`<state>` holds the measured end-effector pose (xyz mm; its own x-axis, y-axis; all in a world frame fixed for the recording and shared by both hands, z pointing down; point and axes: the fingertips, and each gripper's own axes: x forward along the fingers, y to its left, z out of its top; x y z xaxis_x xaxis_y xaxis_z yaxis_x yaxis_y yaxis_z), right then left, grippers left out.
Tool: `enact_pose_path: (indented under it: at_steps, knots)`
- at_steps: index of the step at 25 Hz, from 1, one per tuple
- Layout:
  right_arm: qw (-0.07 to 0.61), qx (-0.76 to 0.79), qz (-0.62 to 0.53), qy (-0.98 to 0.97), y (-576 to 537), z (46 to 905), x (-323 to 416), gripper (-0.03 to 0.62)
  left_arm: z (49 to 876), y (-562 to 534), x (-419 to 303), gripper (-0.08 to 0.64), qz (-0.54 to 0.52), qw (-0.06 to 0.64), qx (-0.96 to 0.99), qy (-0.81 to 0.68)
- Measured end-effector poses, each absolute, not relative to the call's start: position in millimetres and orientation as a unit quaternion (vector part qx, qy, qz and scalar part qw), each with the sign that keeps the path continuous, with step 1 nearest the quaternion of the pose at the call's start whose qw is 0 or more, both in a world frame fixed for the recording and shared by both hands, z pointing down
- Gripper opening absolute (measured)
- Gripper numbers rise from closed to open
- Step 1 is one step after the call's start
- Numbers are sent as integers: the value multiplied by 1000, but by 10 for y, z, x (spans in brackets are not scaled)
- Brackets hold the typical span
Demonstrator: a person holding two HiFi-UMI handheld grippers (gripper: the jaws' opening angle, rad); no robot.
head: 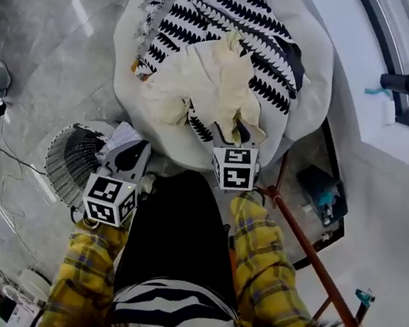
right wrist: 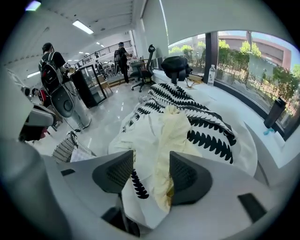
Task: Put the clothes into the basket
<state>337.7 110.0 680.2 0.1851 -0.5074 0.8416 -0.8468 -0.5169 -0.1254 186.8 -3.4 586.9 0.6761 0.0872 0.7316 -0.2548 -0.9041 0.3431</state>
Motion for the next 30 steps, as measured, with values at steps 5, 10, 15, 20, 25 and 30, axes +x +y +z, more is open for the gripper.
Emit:
enact_pose_path:
  at_steps: [5, 10, 15, 20, 25, 30]
  knots:
    - [194, 740, 467, -443, 1079, 7201, 3573, 262, 6112, -65, 2025, 21, 409, 225, 883, -57]
    - [199, 735, 477, -439, 1010, 7536, 3676, 286, 6348, -60, 2099, 21, 419, 227, 877, -60]
    - [189, 738, 485, -430, 888, 7813, 3729, 325, 6561, -72, 2086, 21, 432, 234, 868, -69]
    - [159, 753, 490, -409, 715, 7974, 3759, 348, 6638, -125, 2094, 20, 426, 247, 866, -90]
    - [158, 765, 484, -395, 654, 8001, 3745, 349, 6717, -126, 2079, 20, 426, 251, 864, -93]
    - [202, 772, 482, -361, 665, 8155, 3775, 347, 6727, -97, 2083, 20, 421, 257, 864, -100]
